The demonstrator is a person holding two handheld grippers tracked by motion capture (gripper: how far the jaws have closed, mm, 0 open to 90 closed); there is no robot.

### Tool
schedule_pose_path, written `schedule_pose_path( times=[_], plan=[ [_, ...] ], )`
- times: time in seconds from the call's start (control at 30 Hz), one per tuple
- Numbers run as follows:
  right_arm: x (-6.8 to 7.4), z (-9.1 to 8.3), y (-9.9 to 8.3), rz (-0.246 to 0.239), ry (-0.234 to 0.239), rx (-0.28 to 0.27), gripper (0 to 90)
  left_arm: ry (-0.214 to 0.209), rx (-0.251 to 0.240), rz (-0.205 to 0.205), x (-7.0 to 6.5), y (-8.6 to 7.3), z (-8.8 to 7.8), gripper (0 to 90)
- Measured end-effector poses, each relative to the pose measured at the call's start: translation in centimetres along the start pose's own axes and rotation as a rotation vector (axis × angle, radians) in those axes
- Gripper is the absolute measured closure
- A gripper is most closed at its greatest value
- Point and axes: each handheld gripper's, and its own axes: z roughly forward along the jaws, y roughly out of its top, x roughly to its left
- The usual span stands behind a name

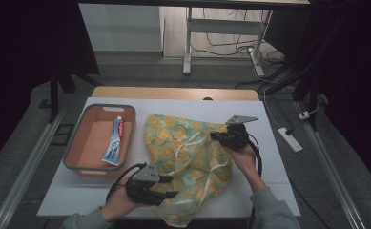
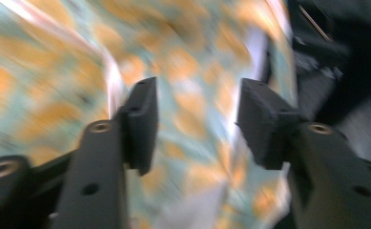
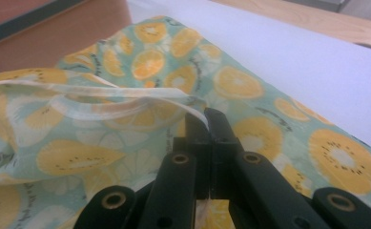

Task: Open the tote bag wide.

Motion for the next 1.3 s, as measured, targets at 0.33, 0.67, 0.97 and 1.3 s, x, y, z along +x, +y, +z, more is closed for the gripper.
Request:
schedule_pose_path(
  times=[0.33, 0.67, 0.97, 1.3],
  plan=[
    [1.1, -1.3, 0.0, -0.053, 0.03, -0.022, 89.2, 0.149, 0.095, -0.084, 3.7, 2.1, 2.5, 40.5],
    [0.5, -3.3, -0.3, -0.045, 0.023, -0.054, 89.2, 0.121, 0.143, -0.084, 4.6, 1.5, 2.8, 88.3],
    [0.7, -4.8, -0.1, -0.07, 0.034, -0.068, 89.2, 0.184, -0.005, -0.133, 6.7, 1.8, -2.3, 88.5],
    [0.8, -2.3, -1.8, -0.053, 0.042, 0.054, 89.0, 0.246, 0.068, -0.147, 8.1, 1.1, -1.1, 88.4]
  ],
)
